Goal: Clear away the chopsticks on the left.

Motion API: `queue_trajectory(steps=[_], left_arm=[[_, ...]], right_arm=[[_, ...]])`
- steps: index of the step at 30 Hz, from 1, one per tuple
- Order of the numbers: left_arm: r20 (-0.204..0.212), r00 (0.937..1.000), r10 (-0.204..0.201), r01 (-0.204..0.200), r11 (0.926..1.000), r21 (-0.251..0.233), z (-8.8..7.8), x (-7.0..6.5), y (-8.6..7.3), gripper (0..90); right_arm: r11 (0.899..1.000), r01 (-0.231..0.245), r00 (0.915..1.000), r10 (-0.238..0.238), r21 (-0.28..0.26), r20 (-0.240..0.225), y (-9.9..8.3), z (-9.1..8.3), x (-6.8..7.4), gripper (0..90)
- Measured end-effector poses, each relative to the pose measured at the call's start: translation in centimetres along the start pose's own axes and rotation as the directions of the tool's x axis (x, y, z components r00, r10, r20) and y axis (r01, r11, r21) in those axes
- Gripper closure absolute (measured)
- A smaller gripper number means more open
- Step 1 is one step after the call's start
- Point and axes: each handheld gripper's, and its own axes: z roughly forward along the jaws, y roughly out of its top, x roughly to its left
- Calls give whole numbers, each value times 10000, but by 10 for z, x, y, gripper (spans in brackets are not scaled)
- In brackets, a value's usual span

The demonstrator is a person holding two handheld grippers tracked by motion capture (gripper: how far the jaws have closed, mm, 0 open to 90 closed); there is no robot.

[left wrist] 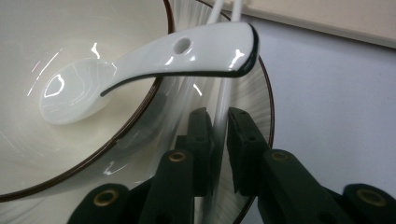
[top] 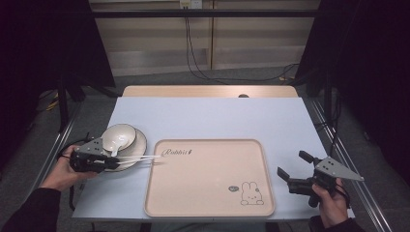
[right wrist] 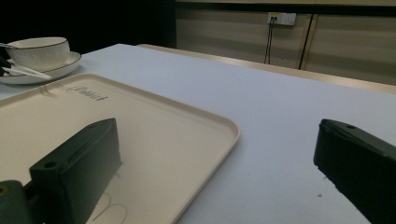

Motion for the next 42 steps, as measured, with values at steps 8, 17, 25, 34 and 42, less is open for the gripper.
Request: queue_trajectory(steps=[8,17,25,34,42], left_arm=[[320,9994,-133,131,9999,48,-4,0,1,846],[447,9953,-860,882,9948,-501,-16,-8,4,847],[487,9848,-1665,1707,9801,-1018,-26,-20,3,847],[332,9503,-3096,3113,9416,-1283,-37,-34,-1,848],[98,9175,-3975,3937,9046,-1635,-44,-57,5,847]], right_arm=[[10000,-2,10000,2,9,-41,0,0,0,4],[10000,-15,10000,15,-22,-84,0,0,0,4],[10000,-5,10000,5,-84,-9,1,0,1,4],[10000,-12,10000,11,-91,-52,1,0,1,3],[9999,-32,10000,32,-122,-22,1,0,2,4]])
